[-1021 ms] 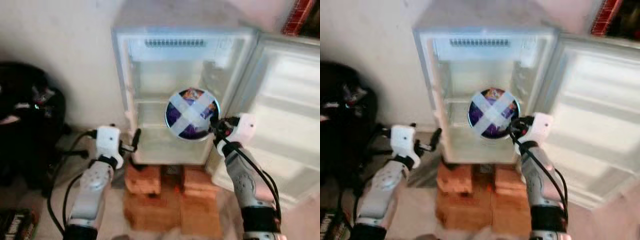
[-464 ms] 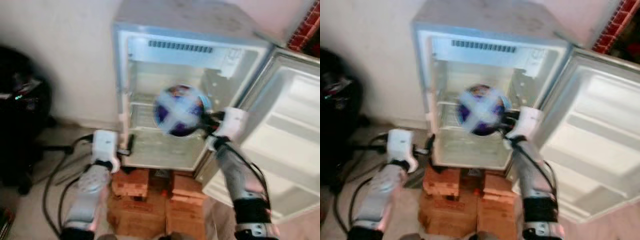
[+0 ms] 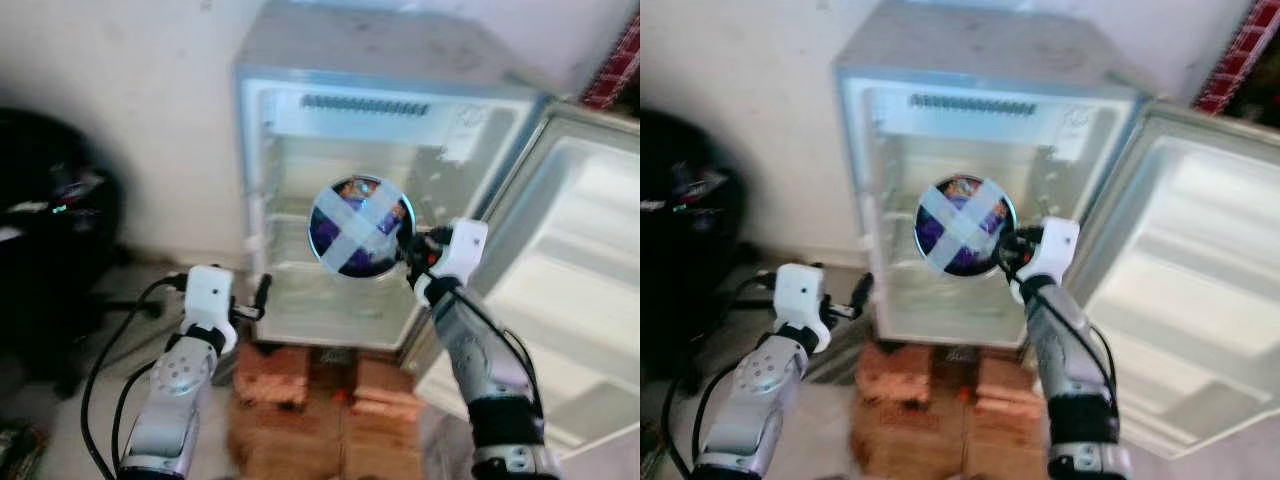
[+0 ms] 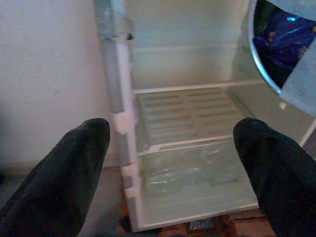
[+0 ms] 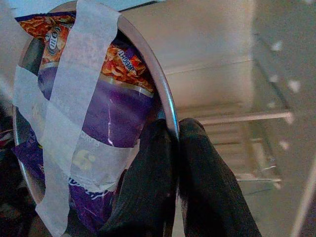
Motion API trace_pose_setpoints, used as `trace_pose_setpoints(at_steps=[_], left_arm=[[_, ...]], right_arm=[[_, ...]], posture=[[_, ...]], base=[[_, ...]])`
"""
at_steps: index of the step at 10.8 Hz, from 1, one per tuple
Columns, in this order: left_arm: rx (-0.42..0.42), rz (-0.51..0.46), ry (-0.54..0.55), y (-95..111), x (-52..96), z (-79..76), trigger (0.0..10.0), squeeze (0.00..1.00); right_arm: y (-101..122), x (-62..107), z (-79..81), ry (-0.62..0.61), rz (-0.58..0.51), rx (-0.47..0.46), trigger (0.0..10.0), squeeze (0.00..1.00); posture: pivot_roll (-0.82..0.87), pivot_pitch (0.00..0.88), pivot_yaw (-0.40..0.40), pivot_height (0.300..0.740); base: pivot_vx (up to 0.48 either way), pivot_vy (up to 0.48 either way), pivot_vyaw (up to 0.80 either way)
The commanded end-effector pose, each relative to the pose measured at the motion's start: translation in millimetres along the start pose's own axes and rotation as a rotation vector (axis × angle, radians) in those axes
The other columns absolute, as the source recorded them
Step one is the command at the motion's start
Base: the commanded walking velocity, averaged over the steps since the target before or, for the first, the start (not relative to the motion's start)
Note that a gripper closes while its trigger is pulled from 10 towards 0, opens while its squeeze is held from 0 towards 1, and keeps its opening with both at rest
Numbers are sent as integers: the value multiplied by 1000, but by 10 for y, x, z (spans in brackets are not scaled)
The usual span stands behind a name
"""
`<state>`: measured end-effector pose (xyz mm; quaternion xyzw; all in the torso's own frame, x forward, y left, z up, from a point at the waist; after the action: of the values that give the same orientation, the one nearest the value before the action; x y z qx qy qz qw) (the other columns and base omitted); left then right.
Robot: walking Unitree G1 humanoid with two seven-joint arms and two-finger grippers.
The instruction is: Restocking fridge
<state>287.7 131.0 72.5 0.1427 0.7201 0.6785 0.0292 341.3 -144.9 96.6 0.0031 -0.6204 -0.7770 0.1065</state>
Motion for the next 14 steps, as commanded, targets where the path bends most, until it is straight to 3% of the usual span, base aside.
trace_pose_setpoints(at_steps=[1, 3, 14], left_arm=[[-14, -6, 0, 49, -9, 39, 10000, 0], [-6, -16, 20, 86, -26, 78, 10000, 0], [-7, 27, 4, 20, 61, 3, 10000, 0]], right_arm=[[40, -8, -12, -12, -22, -8, 10000, 0], [11, -16, 13, -12, -17, -13, 10000, 0], [-112, -19, -28, -58, 25, -35, 10000, 0]], posture=[[117, 0, -69, 740], [119, 0, -63, 740], [129, 30, -50, 740]], base=[[435, 0, 0], [433, 0, 0], [0, 0, 0]])
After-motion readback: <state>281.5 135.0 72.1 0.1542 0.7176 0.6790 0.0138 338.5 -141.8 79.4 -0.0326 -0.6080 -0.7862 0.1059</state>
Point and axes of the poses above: a point about 5 cm out from each wrist's last joint towards the gripper, its own x axis pointing back from the gripper into the wrist, its own y axis along the axis of the wrist's last joint, z = x × y, the point moved 3 cm from there along -x, pointing out of the wrist towards the gripper, and after that the axes turned 7 degrees about x, right-handed, at the moved point
